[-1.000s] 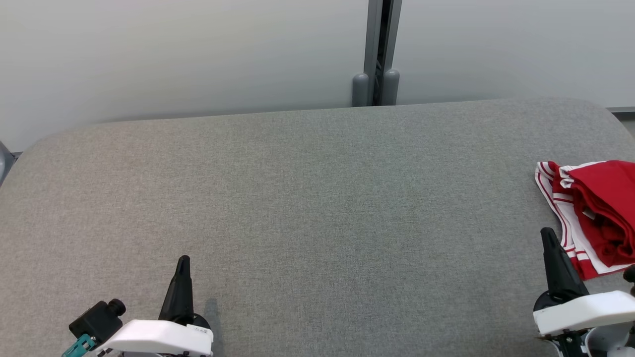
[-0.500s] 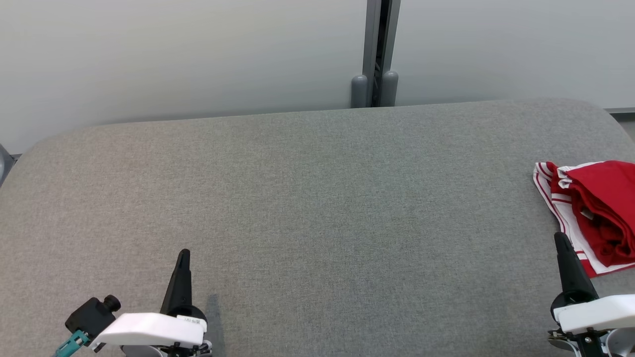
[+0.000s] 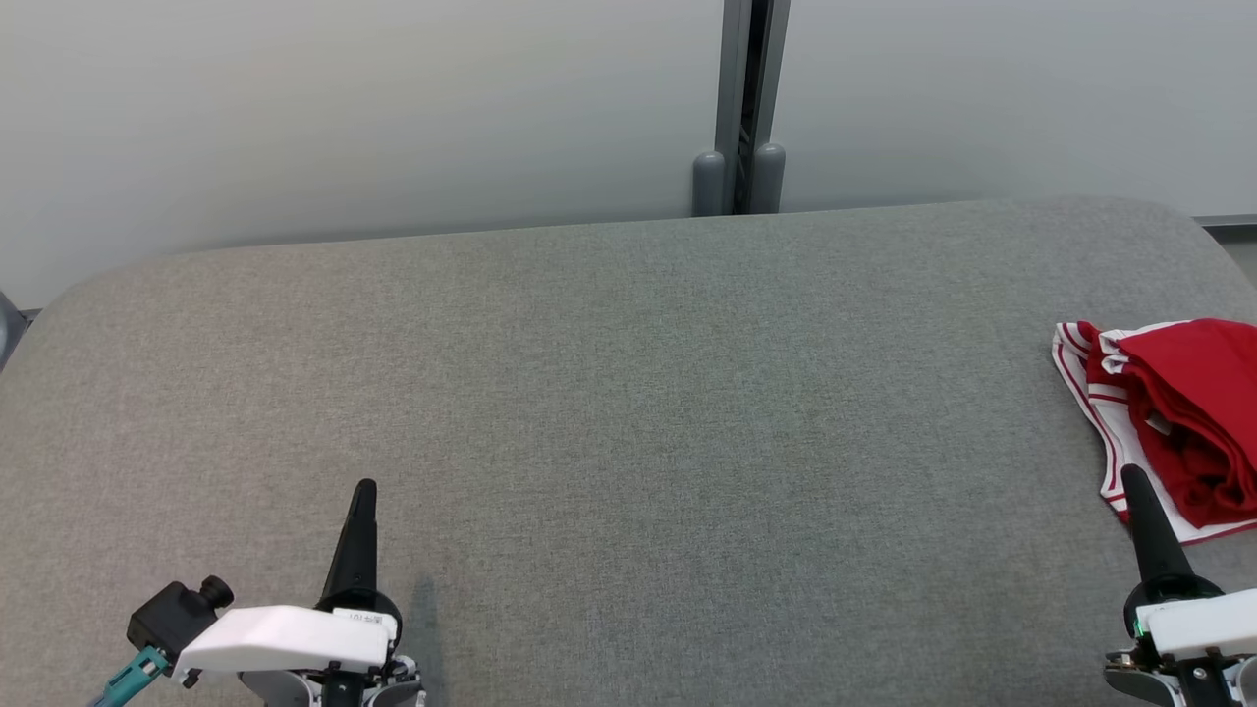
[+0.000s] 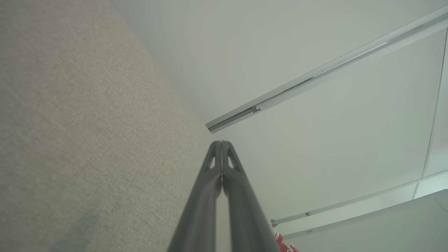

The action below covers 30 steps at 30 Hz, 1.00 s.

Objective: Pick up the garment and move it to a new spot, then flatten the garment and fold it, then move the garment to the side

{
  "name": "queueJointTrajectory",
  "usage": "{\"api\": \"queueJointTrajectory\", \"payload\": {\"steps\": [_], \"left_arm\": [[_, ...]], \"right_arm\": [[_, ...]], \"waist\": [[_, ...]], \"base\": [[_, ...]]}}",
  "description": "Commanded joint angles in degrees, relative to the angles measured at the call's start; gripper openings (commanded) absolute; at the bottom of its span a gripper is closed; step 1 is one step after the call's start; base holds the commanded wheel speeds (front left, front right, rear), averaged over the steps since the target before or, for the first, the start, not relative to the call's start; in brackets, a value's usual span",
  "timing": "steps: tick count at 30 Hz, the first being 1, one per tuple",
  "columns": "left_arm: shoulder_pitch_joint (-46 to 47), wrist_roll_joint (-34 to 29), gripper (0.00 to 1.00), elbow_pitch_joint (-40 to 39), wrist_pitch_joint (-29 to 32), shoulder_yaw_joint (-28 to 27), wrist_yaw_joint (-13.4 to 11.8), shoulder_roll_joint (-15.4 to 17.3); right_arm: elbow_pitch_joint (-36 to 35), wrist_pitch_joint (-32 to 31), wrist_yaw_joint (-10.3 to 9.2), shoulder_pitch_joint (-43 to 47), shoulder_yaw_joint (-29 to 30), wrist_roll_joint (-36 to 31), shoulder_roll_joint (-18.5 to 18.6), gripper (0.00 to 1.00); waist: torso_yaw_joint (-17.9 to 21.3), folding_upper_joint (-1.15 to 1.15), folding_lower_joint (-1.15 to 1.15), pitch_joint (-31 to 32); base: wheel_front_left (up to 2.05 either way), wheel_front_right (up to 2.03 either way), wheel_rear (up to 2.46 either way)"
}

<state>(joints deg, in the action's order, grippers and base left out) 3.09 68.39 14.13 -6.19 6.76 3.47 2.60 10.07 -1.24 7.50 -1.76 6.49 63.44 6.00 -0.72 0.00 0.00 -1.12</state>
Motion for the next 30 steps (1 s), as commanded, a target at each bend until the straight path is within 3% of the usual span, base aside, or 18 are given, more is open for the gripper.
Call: {"api": "queueJointTrajectory", "payload": {"steps": [1,30], "left_arm": [[1.8,1.6,0.0,-0.3,0.3,-0.3,0.5,0.3],[3.6,14.6,0.0,0.3,3.1,-0.6,2.5,0.4]], "right_arm": [[-0.7,-0.6,0.0,-0.1,0.7,2.0,0.3,0.0],[-1.0,-5.8,-0.01,0.8,5.2,18.2,-0.3,0.0]], "waist": [[0.0,0.0,0.0,0.0],[0.4,0.0,0.0,0.5]], "base": [[0.0,0.0,0.0],[0.0,0.0,0.0]]}}
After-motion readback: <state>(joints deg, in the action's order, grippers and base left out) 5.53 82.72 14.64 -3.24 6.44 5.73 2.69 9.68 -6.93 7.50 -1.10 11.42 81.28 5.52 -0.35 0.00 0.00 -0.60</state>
